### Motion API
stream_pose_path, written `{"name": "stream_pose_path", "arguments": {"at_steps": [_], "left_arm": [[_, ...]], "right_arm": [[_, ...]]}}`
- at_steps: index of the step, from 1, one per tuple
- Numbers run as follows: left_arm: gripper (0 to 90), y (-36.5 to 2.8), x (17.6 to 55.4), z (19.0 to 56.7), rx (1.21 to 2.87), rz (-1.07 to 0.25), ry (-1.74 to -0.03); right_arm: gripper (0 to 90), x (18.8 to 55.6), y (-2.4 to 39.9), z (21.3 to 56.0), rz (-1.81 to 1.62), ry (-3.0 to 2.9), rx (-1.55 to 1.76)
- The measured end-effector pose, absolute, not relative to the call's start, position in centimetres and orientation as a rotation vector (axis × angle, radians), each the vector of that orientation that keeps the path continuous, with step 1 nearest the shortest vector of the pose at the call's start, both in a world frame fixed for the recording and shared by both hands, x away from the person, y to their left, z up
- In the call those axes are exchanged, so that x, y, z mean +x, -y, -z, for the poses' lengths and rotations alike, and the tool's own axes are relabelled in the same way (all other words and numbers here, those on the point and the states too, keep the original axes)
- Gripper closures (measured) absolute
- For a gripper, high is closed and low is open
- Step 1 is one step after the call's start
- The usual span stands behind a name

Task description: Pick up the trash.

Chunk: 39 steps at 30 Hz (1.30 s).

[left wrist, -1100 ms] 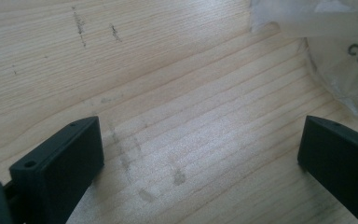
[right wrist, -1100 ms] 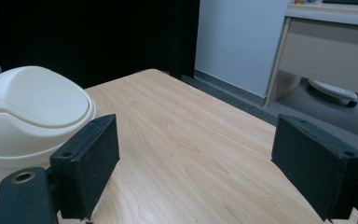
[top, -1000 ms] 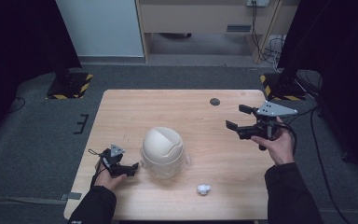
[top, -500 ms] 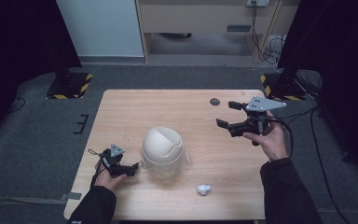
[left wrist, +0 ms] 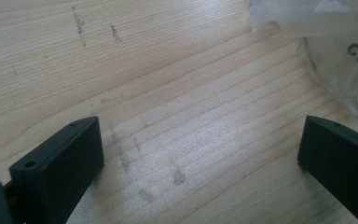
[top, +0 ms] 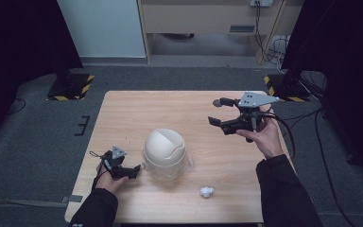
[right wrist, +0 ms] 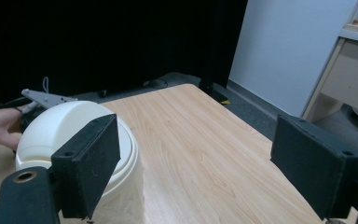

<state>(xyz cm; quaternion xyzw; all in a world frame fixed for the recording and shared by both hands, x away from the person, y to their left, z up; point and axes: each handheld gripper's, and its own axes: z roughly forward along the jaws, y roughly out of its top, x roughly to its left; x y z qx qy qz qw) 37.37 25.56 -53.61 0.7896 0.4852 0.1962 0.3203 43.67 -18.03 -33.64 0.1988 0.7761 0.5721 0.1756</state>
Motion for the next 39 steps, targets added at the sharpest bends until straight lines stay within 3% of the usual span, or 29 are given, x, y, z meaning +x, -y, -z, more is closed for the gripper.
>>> {"name": "stream_pose_path", "arguments": {"at_steps": [39], "left_arm": [[0.0, -25.6, 37.4, 53.6, 2.075, -0.516, -1.275]], "right_arm": [[20.7, 42.6, 10.4, 38.5, -1.715, -2.543, 0.320]]}}
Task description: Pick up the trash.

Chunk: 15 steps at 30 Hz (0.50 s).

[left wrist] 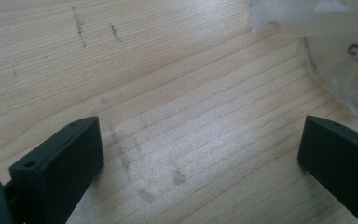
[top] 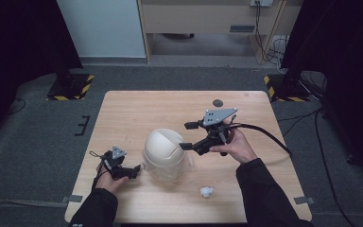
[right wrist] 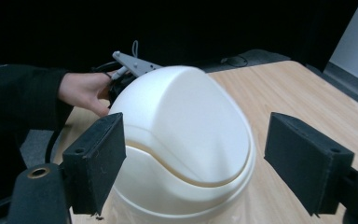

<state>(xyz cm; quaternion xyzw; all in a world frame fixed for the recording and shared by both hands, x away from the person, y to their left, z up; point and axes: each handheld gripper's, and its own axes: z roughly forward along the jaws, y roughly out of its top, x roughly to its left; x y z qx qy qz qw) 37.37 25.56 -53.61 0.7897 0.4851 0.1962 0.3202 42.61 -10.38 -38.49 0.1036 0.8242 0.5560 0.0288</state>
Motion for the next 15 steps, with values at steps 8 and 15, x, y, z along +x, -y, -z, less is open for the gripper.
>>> {"name": "stream_pose_path", "arguments": {"at_steps": [8, 15], "left_arm": [[0.0, -25.6, 37.4, 53.6, 2.076, -0.516, -1.275], [0.0, -25.6, 37.4, 53.6, 2.076, -0.516, -1.275]], "right_arm": [[22.2, 42.3, 9.6, 39.6, -1.681, -2.609, 0.295], [22.1, 42.1, 9.0, 40.5, -1.647, -2.665, 0.283]]}}
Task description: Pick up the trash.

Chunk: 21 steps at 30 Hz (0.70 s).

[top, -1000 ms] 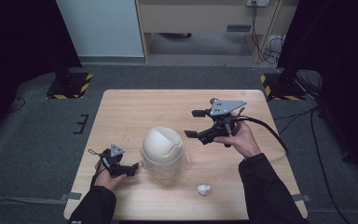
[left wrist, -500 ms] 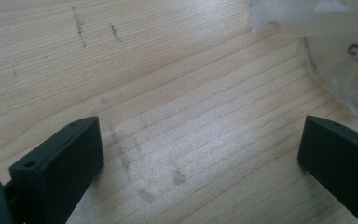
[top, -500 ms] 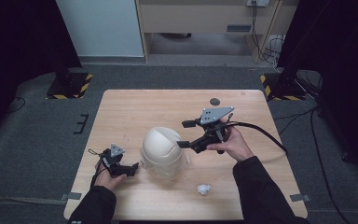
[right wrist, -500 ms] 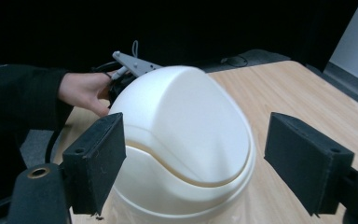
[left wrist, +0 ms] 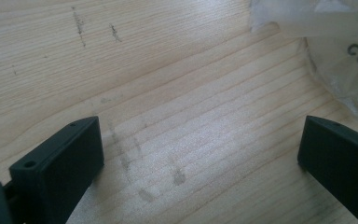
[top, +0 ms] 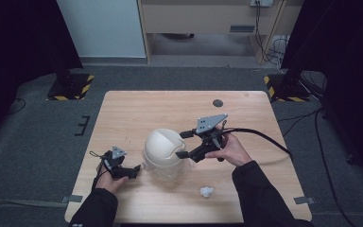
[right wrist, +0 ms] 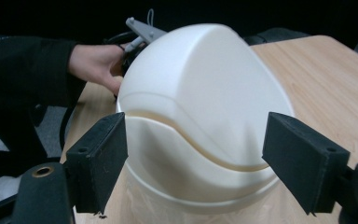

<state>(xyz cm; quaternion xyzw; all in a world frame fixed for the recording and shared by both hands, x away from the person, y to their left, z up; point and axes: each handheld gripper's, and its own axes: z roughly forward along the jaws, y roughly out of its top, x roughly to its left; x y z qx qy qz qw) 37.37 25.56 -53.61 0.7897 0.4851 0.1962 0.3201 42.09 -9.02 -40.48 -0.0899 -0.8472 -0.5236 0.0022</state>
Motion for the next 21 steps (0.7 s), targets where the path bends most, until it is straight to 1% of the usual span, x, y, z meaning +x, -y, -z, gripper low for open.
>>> {"name": "stream_pose_path", "arguments": {"at_steps": [8, 21], "left_arm": [[0.0, -25.6, 37.4, 53.6, 2.075, -0.516, -1.275], [0.0, -25.6, 37.4, 53.6, 2.075, -0.516, -1.275]], "right_arm": [[21.9, 42.0, 8.5, 41.4, 1.574, 2.672, -0.266], [20.6, 42.0, 8.1, 41.8, 1.590, 2.642, -0.280]]}}
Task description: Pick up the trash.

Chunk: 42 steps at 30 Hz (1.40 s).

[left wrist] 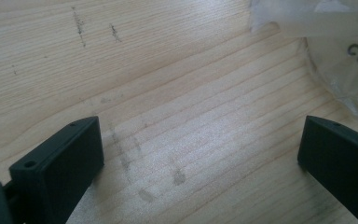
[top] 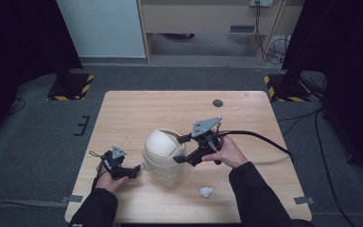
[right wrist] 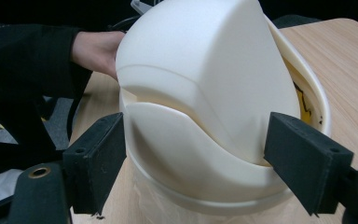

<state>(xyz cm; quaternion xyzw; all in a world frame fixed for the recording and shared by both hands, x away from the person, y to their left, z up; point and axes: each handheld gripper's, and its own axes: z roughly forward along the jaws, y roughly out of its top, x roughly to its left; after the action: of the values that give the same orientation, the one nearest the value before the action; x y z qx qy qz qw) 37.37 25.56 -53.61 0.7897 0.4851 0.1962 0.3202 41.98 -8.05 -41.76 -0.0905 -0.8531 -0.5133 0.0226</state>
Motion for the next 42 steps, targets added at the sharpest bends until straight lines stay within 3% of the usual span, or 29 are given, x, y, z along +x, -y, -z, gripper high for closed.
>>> {"name": "stream_pose_path", "arguments": {"at_steps": [42], "left_arm": [[0.0, -25.56, 37.37, 53.61, 2.076, -0.516, -1.275]], "right_arm": [[18.8, 41.96, 7.59, 41.42, 1.673, 2.525, -0.457]]}}
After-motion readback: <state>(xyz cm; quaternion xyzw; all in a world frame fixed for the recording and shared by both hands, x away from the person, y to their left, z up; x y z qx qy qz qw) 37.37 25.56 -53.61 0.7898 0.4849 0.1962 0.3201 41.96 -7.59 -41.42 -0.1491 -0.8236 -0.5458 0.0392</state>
